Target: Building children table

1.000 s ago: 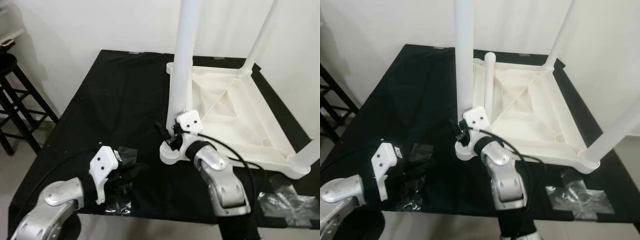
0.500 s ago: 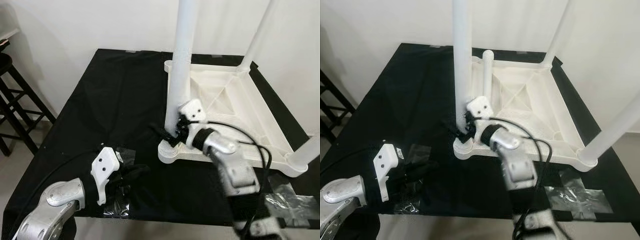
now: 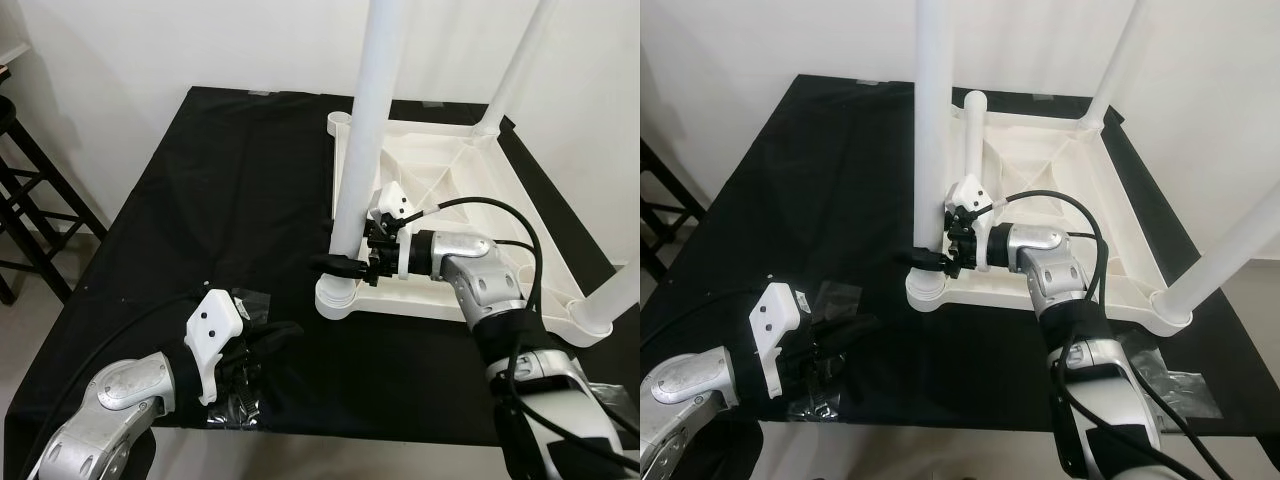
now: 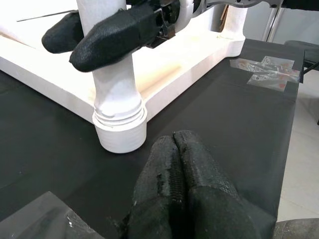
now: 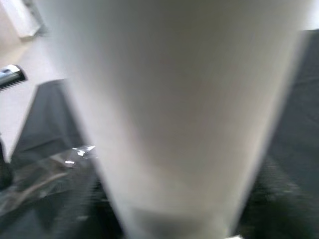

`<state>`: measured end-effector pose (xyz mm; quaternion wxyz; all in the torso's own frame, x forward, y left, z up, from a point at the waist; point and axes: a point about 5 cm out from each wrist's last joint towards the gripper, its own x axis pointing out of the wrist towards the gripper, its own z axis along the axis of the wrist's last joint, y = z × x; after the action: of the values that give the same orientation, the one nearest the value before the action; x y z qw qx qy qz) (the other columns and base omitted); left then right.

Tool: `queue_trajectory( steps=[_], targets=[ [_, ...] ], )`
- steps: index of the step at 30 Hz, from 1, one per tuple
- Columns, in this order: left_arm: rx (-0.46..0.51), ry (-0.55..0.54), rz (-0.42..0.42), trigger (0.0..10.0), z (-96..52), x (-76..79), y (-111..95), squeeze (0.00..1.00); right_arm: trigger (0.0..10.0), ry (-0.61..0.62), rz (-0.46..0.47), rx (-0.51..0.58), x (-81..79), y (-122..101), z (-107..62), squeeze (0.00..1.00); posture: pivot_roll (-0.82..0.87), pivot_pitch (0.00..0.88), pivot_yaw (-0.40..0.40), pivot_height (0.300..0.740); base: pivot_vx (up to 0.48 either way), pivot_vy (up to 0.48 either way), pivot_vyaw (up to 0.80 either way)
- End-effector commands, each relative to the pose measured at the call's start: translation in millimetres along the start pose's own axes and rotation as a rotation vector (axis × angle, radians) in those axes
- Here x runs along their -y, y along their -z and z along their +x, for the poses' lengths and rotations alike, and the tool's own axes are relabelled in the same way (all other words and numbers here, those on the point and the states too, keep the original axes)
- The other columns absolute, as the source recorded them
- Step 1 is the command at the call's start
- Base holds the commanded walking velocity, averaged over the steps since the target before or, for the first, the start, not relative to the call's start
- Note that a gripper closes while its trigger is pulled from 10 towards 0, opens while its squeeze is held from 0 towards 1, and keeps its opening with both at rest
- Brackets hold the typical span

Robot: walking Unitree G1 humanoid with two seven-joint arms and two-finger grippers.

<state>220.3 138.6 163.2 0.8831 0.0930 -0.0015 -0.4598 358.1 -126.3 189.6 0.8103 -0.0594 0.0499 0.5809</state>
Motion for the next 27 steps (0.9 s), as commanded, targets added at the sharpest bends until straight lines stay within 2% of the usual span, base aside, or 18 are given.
queue_trajectory(
  steps=[1, 4, 6, 9, 11, 12, 13, 14, 15, 17, 19, 20, 21, 24, 25, 26, 27],
  targets=[
    [0.004, 0.008, -0.001, 10.0, 0.7, 4.5, 0.1, 0.00, 0.0, 0.010, -0.017, 0.035, 5.8, -6.8, -8.1, 0.00, 0.08, 0.093, -0.100, 0.740, 0.000, 0.000, 0.00],
    [0.005, 0.009, -0.002, 10.0, 0.9, 4.6, -0.4, 0.00, 0.0, 0.011, -0.026, 0.027, 5.9, -3.3, -12.3, 0.00, 0.07, 0.096, -0.099, 0.740, 0.000, 0.000, 0.00],
    [0.007, 0.012, -0.003, 10.0, 1.0, 4.5, -0.8, 0.00, 0.0, 0.062, -0.051, -0.011, 7.2, 3.1, -20.5, 0.00, 0.07, 0.098, -0.102, 0.740, 0.000, 0.000, 0.00],
    [0.008, 0.012, -0.003, 10.0, 1.1, 4.5, -0.9, 0.00, 0.0, 0.080, -0.060, -0.024, 8.0, 5.2, -23.3, 0.00, 0.07, 0.098, -0.102, 0.740, 0.000, 0.000, 0.00],
    [0.007, 0.009, -0.001, 10.0, 0.2, 3.7, -0.8, 0.00, 0.0, 0.328, -0.035, -0.105, -1.8, 24.1, -19.2, 0.00, 0.06, 0.098, -0.116, 0.740, 0.000, 0.000, 0.00],
    [0.007, 0.009, -0.001, 10.0, 0.2, 3.7, -0.8, 0.00, 0.0, 0.328, -0.035, -0.105, -1.8, 24.1, -19.2, 0.00, 0.06, 0.098, -0.116, 0.740, 0.000, 0.000, 0.00],
    [0.006, 0.007, 0.001, 10.0, -0.2, 2.6, -0.7, 0.00, 0.0, 0.635, 0.032, -0.078, -6.9, 30.3, -15.3, 0.00, 0.06, 0.100, -0.113, 0.740, 0.000, 0.000, 0.00],
    [0.006, 0.006, 0.002, 10.0, -0.7, 1.7, -0.6, 0.00, 0.0, 0.862, 0.095, -0.068, -11.4, 35.0, -18.9, 0.00, 0.06, 0.101, -0.111, 0.740, 0.000, 0.000, 0.00],
    [0.006, 0.006, 0.002, 10.0, -0.7, 1.7, -0.6, 0.00, 0.0, 0.862, 0.095, -0.068, -11.4, 35.0, -18.9, 0.00, 0.06, 0.101, -0.111, 0.740, 0.000, 0.000, 0.00],
    [0.005, 0.003, 0.003, 10.0, -0.5, -0.3, -0.4, 0.00, 0.0, 0.892, 0.147, -0.050, -48.2, 46.8, -8.3, 0.00, 0.05, 0.103, -0.098, 0.740, 0.000, 0.000, 0.00],
    [0.005, 0.003, 0.003, 10.0, -0.5, -0.3, -0.4, 0.00, 0.0, 0.892, 0.147, -0.050, -48.2, 46.8, -8.3, 0.00, 0.05, 0.103, -0.098, 0.740, 0.000, 0.000, 0.00],
    [0.003, 0.003, 0.004, 10.0, 0.3, -1.0, 0.1, 0.00, 0.0, 0.782, 0.079, -0.044, -57.5, 43.9, 0.6, 0.00, 0.04, 0.088, -0.086, 0.740, 0.000, 0.000, 0.00],
    [0.000, 0.011, 0.005, 10.0, 2.4, -1.9, 1.0, 0.00, 0.0, 0.731, 0.061, -0.053, -50.5, 44.3, 3.8, 0.00, 0.05, 0.086, -0.098, 0.740, 0.000, 0.000, 0.00],
    [-0.001, 0.016, 0.005, 10.0, 3.1, -2.0, 1.2, 0.00, 0.0, 0.718, 0.077, -0.069, -46.3, 47.0, 4.4, 0.00, 0.05, 0.086, -0.098, 0.740, 0.000, 0.000, 0.00],
    [0.000, 0.009, 0.008, 10.0, 2.7, -2.3, 1.0, 0.00, 4.2, 0.721, 0.078, -0.075, -47.3, 45.2, 5.7, 0.00, 0.06, 0.089, -0.105, 0.740, 0.000, 0.000, 0.00],
    [0.002, -0.001, 0.010, 10.0, 2.3, -2.7, 0.9, 0.00, 10.0, 0.711, 0.085, -0.079, -48.3, 43.1, 7.1, 0.00, 0.06, 0.089, -0.105, 0.740, 0.000, 0.000, 0.00],
    [0.003, -0.009, 0.011, 10.0, 2.2, -3.1, 0.8, 0.00, 10.0, 0.704, 0.094, -0.075, -51.8, 39.0, 8.5, 0.00, 0.06, 0.088, -0.101, 0.740, 0.000, 0.000, 0.00]
  ],
)
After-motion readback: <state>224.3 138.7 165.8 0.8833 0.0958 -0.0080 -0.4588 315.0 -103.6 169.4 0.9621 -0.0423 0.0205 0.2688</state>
